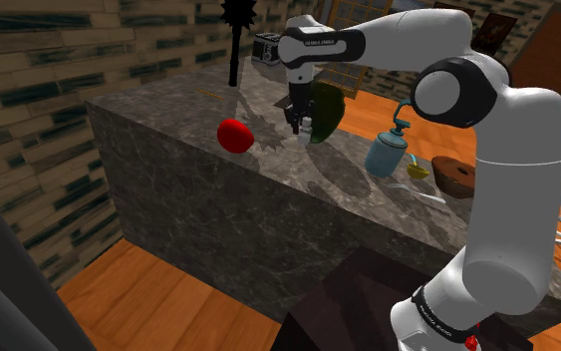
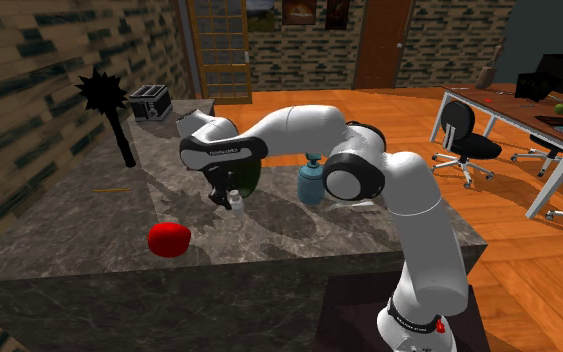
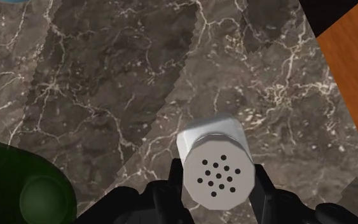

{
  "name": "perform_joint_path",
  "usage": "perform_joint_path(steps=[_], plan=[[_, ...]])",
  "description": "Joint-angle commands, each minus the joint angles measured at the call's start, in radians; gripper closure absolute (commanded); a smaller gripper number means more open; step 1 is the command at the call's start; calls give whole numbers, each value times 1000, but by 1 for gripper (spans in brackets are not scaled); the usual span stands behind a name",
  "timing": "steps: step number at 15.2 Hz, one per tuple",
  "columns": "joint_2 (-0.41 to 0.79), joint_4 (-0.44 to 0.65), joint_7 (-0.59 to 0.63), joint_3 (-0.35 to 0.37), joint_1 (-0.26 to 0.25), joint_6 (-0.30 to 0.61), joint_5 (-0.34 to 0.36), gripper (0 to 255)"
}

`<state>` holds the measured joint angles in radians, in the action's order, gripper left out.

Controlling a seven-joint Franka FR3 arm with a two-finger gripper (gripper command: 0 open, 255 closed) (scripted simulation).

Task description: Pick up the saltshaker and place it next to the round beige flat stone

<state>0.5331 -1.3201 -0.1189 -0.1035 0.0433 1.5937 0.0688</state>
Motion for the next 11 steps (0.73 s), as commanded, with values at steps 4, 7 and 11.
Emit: perform_joint_path(steps=[4, 7, 11], plan=[[-9, 56, -6, -1, 0, -66, 1, 255], [-8, 98, -10, -2, 1, -106, 1, 255], [-2, 162, -16, -2, 2, -164, 1, 255]])
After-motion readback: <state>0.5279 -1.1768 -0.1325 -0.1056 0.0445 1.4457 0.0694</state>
